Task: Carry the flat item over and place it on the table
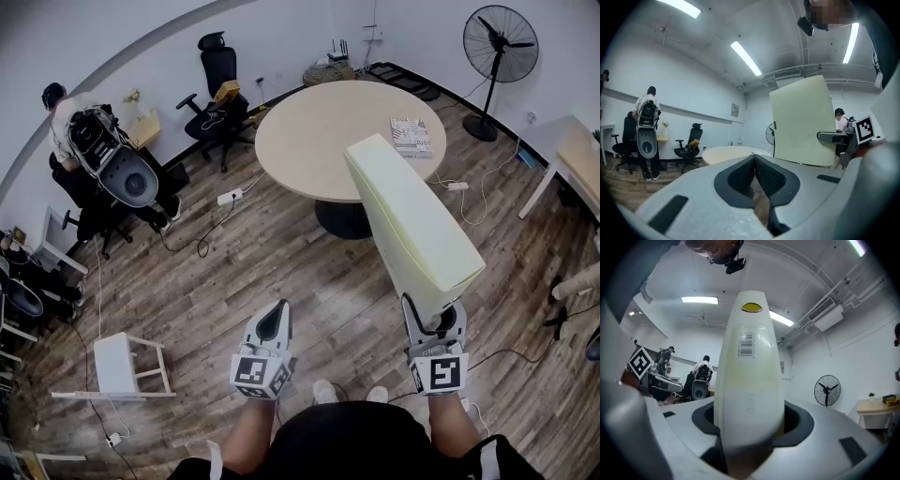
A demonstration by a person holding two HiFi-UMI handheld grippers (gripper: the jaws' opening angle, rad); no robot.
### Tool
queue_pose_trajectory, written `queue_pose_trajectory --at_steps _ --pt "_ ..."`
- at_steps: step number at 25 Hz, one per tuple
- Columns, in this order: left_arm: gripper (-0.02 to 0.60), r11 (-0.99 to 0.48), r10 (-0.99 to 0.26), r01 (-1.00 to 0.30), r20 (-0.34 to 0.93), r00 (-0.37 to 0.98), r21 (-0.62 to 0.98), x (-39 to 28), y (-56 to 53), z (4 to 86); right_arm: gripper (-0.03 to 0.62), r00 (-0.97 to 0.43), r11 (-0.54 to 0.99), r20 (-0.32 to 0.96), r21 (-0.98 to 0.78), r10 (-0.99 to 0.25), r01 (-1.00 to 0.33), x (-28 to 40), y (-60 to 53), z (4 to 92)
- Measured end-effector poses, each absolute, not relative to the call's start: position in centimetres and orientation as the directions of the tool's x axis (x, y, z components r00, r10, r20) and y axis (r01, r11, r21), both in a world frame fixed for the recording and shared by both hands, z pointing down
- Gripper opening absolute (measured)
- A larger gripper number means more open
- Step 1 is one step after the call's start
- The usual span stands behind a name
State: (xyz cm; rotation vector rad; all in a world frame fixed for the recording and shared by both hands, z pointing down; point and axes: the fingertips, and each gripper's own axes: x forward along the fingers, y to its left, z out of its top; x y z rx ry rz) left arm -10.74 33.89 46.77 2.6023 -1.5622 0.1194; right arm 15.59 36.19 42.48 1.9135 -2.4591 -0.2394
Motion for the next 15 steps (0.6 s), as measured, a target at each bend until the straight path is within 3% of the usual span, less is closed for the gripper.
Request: queue_pose_trajectory --at_steps 15 --pt "0.002 -0.496 -0.858 -0.866 0.118 0.5 0.059 -15.1 32.7 46.9 0.276 -0.213 0.203 -0.092 0.104 -0.973 -0.974 11.7 34.9 42.1"
